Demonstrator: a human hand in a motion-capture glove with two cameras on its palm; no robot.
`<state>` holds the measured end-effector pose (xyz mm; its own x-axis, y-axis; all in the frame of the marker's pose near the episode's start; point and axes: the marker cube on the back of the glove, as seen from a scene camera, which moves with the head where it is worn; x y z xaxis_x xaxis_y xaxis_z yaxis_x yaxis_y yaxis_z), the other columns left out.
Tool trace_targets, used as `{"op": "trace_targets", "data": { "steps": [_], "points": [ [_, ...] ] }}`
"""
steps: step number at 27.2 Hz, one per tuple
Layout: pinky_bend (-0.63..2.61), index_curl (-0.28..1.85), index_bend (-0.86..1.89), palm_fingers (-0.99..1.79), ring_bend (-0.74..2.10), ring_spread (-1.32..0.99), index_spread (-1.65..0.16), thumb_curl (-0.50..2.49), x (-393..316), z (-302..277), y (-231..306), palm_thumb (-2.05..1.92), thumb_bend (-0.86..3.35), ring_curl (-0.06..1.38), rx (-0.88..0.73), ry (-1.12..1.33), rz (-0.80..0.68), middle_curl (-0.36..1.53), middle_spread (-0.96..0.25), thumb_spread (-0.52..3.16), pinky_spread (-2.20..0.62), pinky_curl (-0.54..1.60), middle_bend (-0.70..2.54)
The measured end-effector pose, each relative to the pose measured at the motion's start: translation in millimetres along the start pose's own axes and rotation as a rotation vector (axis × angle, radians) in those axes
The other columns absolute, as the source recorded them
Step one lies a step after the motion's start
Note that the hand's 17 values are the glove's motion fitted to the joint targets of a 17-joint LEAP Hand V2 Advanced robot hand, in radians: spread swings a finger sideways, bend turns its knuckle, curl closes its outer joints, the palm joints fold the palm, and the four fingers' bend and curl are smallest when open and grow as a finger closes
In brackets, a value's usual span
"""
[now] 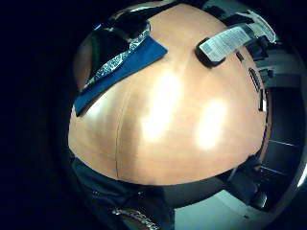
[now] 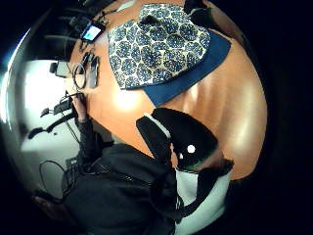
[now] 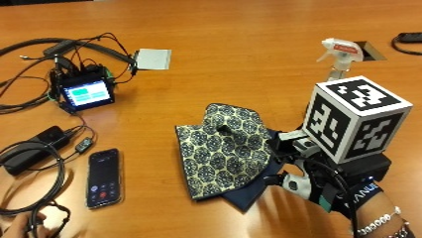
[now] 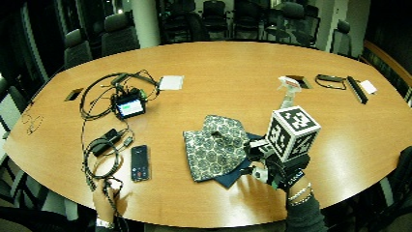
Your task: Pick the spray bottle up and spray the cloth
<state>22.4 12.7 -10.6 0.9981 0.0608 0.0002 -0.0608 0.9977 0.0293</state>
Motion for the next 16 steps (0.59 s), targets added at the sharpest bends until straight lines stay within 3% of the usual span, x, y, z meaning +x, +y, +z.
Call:
{"op": "trace_targets", "data": {
  "steps": [16],
  "points": [
    [0.32, 0.28, 0.17, 0.55, 0.26, -0.06, -0.41, 0.17, -11, 2, -13, 0.38, 0.04, 0.24, -0.006, -0.002, -0.022, 0.26, -0.06, 1.06, 0.24, 0.27, 0.18]
  ]
}}
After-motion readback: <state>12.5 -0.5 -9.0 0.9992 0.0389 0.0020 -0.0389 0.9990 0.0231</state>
